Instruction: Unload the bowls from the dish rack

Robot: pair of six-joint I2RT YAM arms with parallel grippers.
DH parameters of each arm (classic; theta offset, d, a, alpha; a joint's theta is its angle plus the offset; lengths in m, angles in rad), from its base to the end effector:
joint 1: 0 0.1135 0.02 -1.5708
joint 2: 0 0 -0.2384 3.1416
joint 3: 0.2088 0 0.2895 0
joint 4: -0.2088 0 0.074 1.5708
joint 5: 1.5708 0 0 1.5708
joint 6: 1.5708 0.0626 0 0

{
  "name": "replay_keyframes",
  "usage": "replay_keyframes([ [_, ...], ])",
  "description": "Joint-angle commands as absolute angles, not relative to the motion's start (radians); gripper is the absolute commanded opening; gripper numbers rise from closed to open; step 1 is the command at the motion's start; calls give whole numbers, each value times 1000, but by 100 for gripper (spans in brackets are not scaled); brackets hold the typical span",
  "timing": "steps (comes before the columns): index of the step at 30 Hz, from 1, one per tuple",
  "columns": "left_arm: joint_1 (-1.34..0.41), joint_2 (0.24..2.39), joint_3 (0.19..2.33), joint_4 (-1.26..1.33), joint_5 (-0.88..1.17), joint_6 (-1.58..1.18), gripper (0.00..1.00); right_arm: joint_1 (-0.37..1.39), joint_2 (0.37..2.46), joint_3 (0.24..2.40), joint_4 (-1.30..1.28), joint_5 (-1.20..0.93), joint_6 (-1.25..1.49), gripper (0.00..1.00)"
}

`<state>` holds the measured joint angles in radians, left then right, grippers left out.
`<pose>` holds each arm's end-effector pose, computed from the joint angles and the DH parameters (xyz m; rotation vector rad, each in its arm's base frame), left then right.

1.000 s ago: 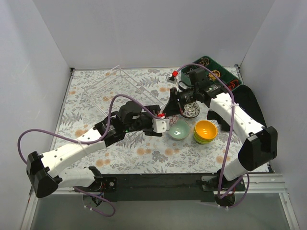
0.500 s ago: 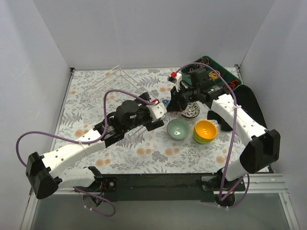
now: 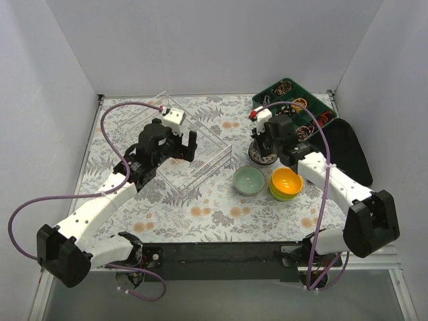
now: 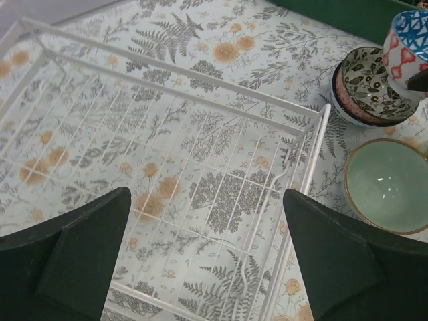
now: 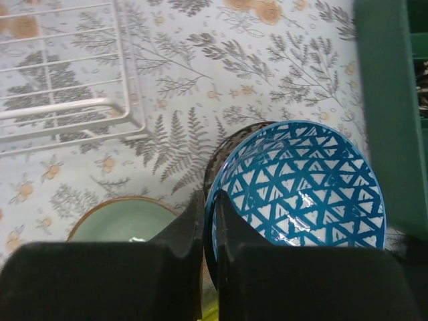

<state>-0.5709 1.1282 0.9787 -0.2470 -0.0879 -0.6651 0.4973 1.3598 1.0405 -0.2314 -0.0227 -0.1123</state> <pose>0.2829 -0.1751 0.2934 -0.1554 2.0310 -0.7121 0.3282 0.1798 0.2432 -0.6526 2.0293 0.2519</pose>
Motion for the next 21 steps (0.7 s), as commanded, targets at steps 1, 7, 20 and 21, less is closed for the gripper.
replay_keyframes([
  [1,-508,1089,983,-321,-60,-814,98,488,1377,993,23,150,-63,1],
  [7,-494,1058,953,-324,-55,-871,98,482,1442,942,140,166,-11,1],
  [20,-488,994,936,-371,-115,-994,98,485,1427,847,221,69,95,52],
  [21,-488,991,936,-376,-129,-1003,98,483,1402,842,221,71,100,56],
])
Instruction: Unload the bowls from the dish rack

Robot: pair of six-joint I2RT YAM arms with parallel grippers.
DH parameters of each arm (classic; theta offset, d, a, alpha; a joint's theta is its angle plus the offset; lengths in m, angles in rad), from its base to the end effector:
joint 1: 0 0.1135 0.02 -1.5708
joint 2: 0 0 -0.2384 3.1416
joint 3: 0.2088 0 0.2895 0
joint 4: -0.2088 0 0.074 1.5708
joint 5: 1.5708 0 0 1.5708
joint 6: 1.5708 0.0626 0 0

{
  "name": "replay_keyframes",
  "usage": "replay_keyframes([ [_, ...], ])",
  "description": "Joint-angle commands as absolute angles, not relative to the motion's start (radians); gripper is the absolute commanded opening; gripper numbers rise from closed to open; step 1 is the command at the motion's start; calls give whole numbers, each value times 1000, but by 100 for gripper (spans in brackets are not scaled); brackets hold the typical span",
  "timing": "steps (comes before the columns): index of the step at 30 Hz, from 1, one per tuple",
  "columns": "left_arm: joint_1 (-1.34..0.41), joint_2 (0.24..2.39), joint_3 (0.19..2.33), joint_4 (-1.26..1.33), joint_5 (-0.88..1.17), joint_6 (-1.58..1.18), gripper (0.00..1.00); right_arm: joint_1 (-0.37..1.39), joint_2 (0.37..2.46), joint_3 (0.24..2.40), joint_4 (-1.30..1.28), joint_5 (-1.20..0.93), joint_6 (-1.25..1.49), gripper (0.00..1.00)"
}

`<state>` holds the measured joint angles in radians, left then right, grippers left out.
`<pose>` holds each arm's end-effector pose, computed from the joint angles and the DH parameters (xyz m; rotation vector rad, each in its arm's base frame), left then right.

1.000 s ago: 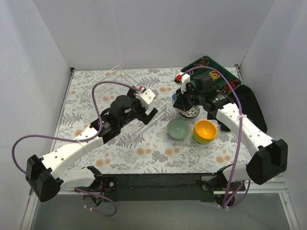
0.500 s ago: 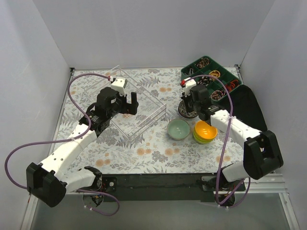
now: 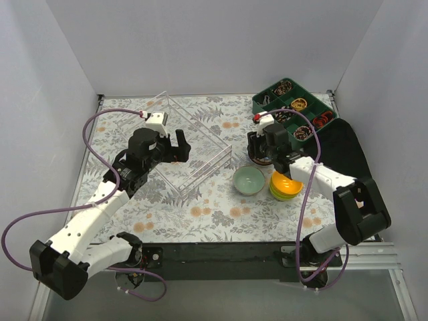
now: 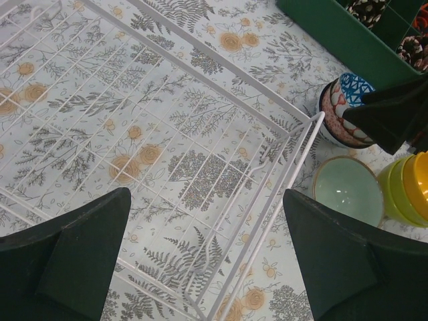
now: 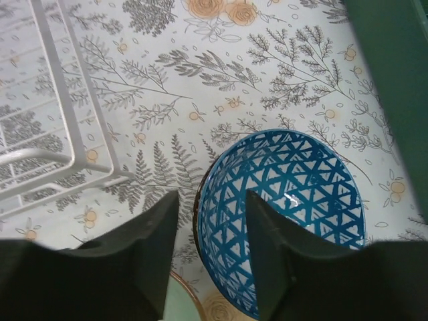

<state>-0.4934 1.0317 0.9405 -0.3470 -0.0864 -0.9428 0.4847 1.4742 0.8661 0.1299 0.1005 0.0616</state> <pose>0.2743 -0.1414 0.2942 -0.5256 2.0400 -0.8123 0.3433 0.1737 0.1755 -0.3698 2.0212 0.2374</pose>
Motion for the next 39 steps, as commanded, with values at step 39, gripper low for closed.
replay_keyframes([
  [39,-479,322,815,-632,-416,-1104,98,428,175,770,-480,566,126,96],
])
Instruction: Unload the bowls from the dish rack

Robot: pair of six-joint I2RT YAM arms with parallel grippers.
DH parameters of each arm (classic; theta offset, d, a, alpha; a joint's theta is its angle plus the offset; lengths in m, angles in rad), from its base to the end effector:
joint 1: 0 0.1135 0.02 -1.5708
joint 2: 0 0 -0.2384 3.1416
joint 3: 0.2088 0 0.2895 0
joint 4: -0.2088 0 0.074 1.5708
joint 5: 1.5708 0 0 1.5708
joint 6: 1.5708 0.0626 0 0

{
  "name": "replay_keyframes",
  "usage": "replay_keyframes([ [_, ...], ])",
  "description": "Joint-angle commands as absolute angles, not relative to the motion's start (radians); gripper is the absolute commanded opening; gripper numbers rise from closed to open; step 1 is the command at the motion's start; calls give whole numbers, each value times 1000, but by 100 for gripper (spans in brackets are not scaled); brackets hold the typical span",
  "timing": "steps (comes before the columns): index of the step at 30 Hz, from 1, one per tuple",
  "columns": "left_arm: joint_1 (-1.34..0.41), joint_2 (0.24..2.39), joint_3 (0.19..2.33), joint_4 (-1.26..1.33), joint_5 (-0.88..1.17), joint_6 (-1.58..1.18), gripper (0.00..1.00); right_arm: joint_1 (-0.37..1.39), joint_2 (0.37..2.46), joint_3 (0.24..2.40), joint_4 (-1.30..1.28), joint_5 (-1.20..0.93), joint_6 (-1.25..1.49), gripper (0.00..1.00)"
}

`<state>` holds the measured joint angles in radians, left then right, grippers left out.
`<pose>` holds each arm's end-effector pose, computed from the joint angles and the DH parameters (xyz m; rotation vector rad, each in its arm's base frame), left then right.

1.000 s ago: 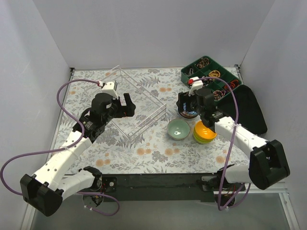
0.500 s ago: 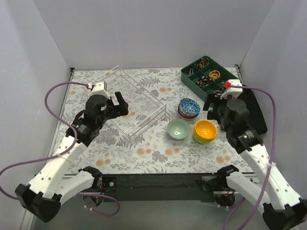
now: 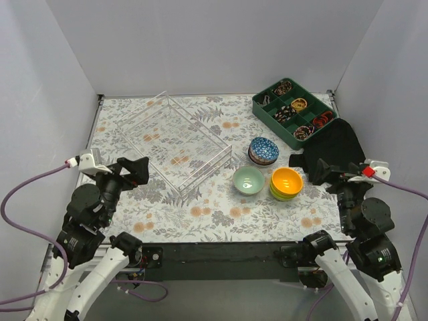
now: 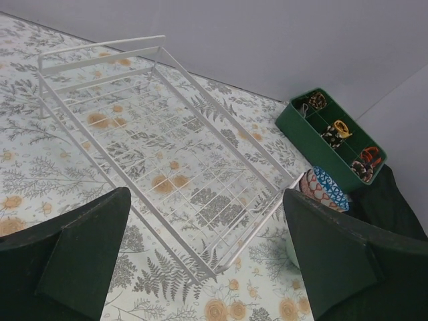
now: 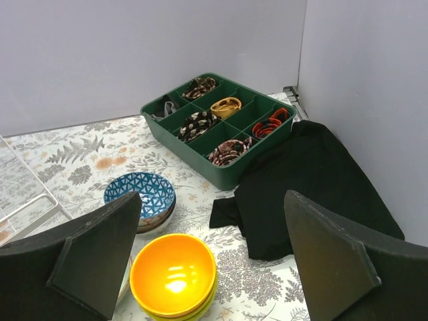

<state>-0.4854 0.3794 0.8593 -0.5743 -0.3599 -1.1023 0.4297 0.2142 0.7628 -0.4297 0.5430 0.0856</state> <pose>0.1466 -0.0524 0.3733 -0.7917 1.5491 -0.8945 0.1263 0.0223 0.3782 0.1931 1.4564 0.0251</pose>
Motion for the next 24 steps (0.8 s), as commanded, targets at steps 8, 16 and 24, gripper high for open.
replay_keyframes([
  [8,-479,232,824,-696,-489,-1213,98,428,104,732,-526,627,233,96],
  [16,-479,130,824,-742,-566,-1224,98,428,46,676,-566,657,301,96],
  [24,-479,149,811,-718,-566,-1194,98,428,52,680,-610,675,319,96],
])
